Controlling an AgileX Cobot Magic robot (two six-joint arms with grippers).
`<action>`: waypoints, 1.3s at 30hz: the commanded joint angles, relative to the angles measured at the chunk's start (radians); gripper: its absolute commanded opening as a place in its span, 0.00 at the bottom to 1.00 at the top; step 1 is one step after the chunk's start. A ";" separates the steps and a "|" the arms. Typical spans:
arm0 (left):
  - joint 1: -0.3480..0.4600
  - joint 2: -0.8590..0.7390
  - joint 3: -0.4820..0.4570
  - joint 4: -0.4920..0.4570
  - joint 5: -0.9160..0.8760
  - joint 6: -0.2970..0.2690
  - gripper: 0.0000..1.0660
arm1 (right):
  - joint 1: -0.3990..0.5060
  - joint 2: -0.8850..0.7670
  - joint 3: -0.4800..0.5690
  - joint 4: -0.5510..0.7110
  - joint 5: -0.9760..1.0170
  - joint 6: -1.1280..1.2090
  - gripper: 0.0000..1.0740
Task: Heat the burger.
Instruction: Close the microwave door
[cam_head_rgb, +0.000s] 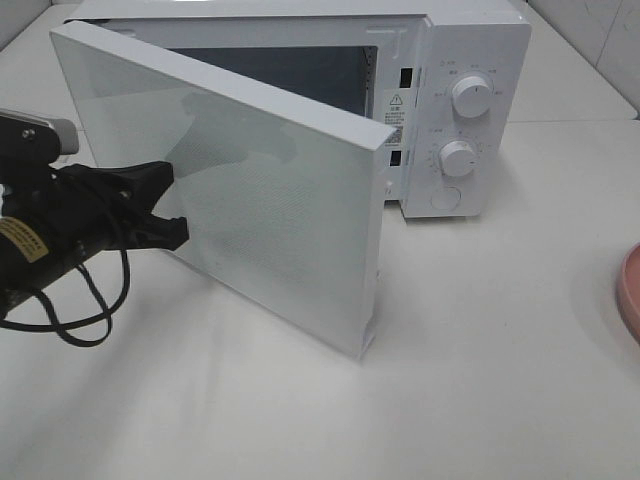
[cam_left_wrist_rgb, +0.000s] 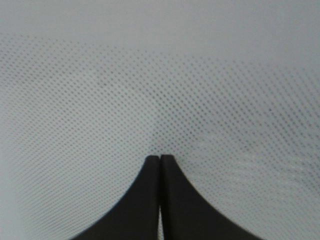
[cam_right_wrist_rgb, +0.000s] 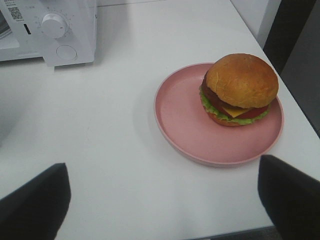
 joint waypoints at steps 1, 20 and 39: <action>-0.036 0.022 -0.036 -0.018 -0.008 0.004 0.00 | 0.002 -0.020 0.002 -0.005 -0.008 0.003 0.92; -0.153 0.102 -0.187 -0.260 0.018 0.003 0.00 | 0.002 -0.020 0.002 -0.005 -0.008 0.003 0.92; -0.153 0.102 -0.401 -0.435 0.251 0.136 0.00 | 0.002 -0.020 0.002 -0.005 -0.008 0.003 0.92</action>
